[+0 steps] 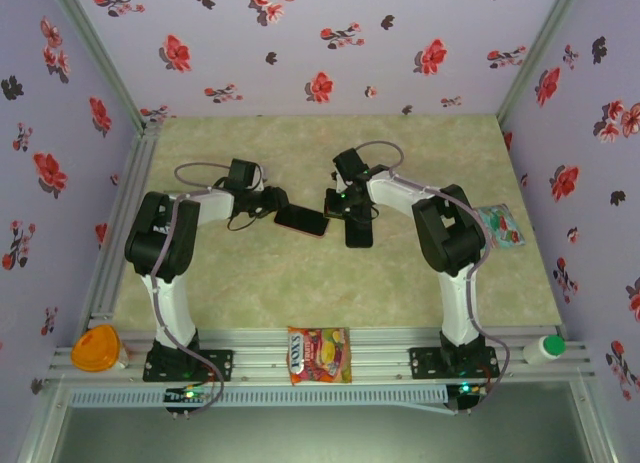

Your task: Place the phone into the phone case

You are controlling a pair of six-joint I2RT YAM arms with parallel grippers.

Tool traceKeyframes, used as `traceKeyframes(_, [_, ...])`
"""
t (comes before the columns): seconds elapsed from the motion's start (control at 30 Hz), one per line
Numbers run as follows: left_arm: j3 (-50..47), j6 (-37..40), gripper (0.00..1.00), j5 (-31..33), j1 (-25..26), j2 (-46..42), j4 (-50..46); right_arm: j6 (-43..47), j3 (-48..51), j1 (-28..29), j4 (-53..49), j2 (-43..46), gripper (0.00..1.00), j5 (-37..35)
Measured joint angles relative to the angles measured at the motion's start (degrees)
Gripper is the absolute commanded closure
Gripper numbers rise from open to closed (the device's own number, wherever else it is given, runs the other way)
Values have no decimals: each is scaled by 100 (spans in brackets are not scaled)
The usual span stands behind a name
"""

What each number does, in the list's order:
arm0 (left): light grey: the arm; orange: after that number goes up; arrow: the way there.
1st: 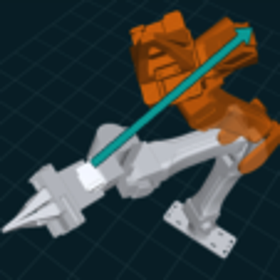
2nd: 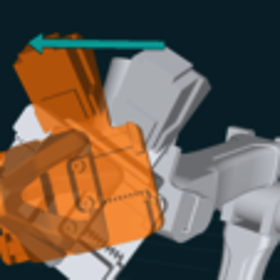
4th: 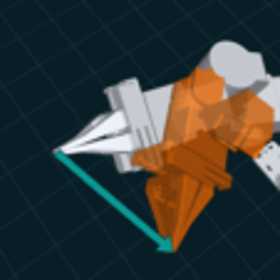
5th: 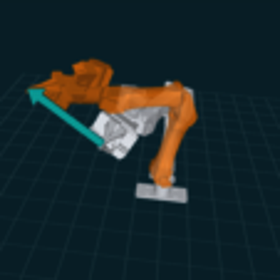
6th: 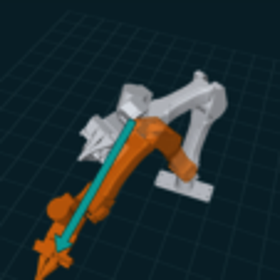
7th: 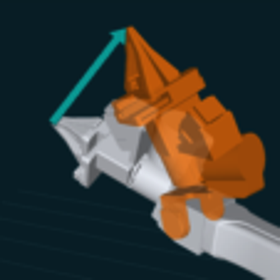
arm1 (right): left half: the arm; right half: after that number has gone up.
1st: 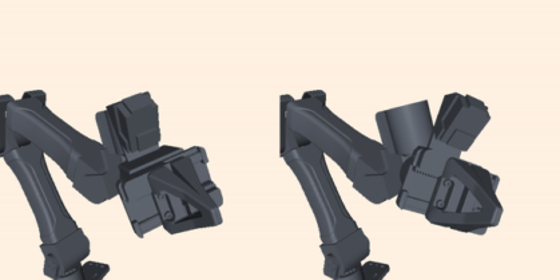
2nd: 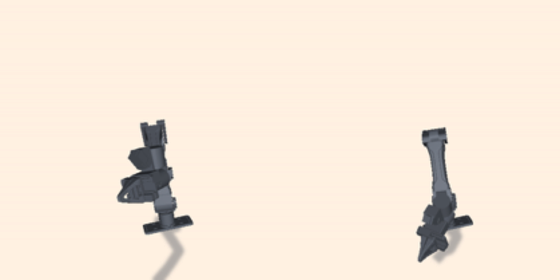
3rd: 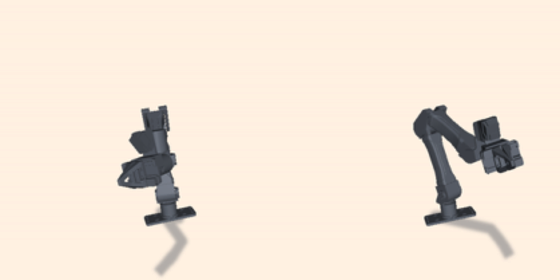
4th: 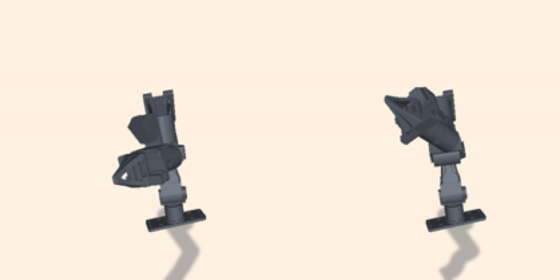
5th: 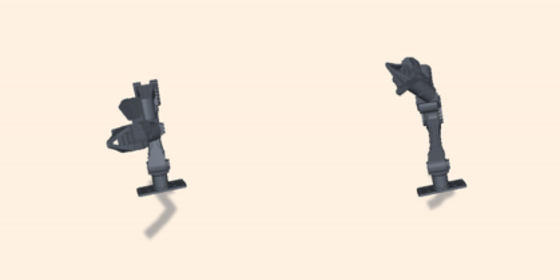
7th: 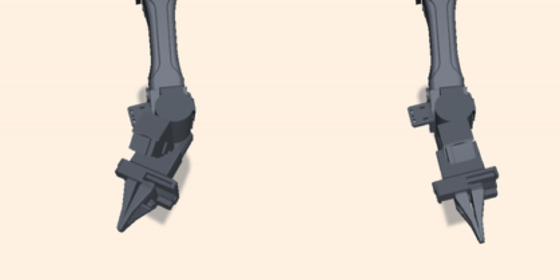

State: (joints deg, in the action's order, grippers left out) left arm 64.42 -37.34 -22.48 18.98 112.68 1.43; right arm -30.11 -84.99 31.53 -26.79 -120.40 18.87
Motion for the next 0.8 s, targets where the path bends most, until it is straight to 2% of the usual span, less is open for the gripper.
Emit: traceKeyframes(0.8, [-107,-136,59,142,66,-68,109,-74,48,52,142,-138,100,-116])
